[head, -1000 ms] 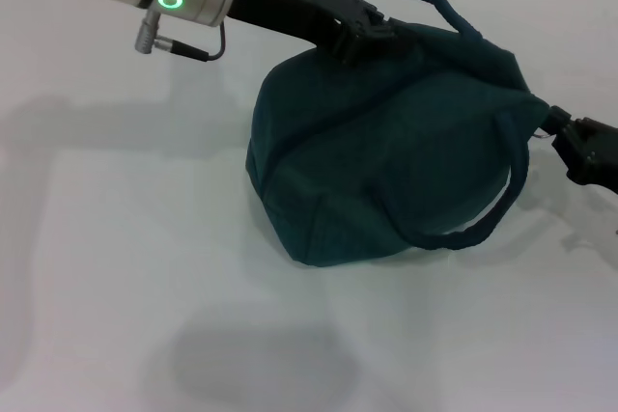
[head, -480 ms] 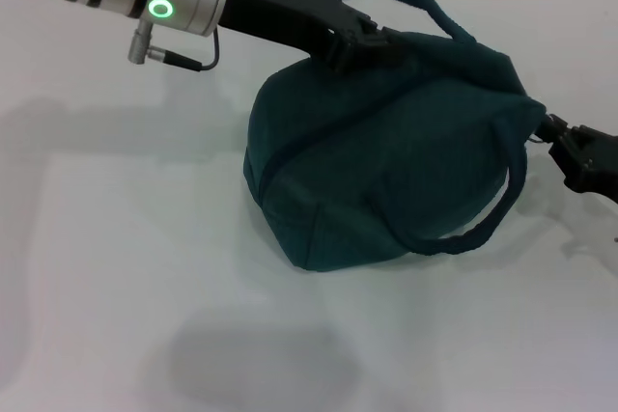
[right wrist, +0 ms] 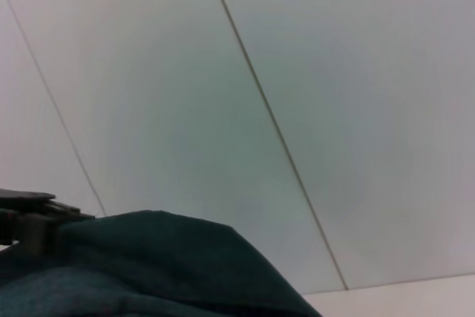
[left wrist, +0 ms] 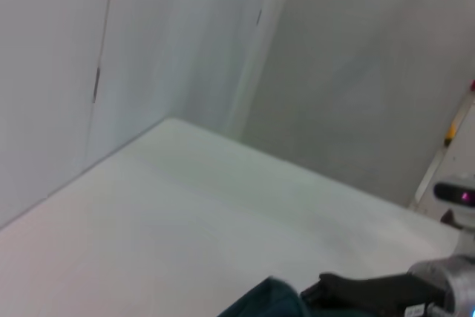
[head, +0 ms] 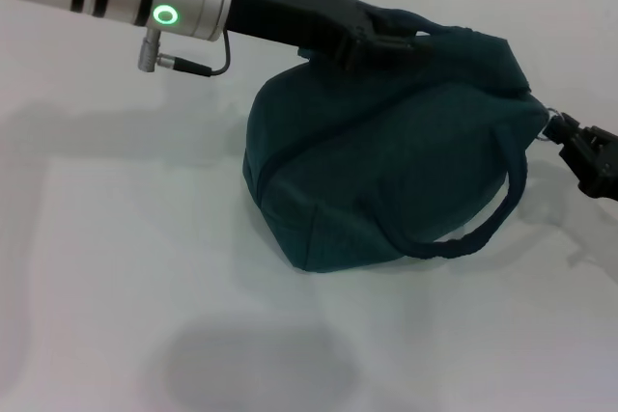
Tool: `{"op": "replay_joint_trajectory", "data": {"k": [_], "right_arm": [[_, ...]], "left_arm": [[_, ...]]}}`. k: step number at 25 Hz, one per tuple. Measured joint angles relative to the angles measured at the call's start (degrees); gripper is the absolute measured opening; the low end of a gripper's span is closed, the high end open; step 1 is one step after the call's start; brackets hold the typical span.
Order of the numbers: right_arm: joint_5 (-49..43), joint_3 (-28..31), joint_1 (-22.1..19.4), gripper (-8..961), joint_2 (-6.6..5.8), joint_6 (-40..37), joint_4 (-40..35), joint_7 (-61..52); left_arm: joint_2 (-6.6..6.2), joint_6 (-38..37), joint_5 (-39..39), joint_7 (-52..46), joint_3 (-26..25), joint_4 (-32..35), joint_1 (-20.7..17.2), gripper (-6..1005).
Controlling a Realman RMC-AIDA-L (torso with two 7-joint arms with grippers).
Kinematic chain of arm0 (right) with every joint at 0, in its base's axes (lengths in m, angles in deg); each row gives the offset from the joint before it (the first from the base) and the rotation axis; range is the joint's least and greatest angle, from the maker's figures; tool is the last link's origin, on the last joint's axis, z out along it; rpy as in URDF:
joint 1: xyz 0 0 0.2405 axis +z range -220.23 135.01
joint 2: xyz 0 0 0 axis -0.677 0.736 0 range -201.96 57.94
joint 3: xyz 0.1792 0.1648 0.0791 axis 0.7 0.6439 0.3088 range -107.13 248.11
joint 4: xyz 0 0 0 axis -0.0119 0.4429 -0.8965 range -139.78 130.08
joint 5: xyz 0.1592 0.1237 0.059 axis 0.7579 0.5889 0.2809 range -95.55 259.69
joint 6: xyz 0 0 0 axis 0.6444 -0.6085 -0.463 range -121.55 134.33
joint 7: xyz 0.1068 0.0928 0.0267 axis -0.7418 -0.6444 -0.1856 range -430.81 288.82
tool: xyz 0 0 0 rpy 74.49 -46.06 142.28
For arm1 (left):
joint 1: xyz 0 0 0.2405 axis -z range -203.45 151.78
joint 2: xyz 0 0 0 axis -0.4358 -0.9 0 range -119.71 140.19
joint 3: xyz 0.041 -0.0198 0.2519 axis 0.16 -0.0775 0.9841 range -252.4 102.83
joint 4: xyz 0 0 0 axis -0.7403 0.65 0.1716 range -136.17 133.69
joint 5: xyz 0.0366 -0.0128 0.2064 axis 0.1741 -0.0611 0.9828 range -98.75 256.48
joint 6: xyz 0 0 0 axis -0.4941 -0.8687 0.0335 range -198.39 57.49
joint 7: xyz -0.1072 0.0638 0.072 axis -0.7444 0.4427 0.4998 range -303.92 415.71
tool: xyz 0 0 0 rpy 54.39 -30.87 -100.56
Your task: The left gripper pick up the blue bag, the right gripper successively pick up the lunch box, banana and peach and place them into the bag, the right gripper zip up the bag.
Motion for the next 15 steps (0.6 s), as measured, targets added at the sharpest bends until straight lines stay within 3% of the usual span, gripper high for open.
{"op": "replay_joint_trajectory", "data": {"k": [6,12,14,15], "right_arm": [[1.3,3.9,-1.1,126,-0.21,1.0,1.1,0.2],[1.4,9.6,-2.2,293,-0.34,1.8,1.6,0.6],[1.4,11.3,-2.4,349,-0.39,1.3,1.3,0.7],[1.4,11.9,-2.5,393,-0.4,0.8,1.2,0.7]], "left_arm": [[-0.24,0.1,-5.6,3.0,-0.6,0.4,-2.2,257],[-0.09,0.1,-7.9,5.9,-4.4,0.1,-3.6,331],[-0.05,-0.1,-9.8,8.3,-4.7,0.0,-4.8,501],[0.0,-0.2,-11.5,10.2,-4.7,0.0,-5.8,535]]}}
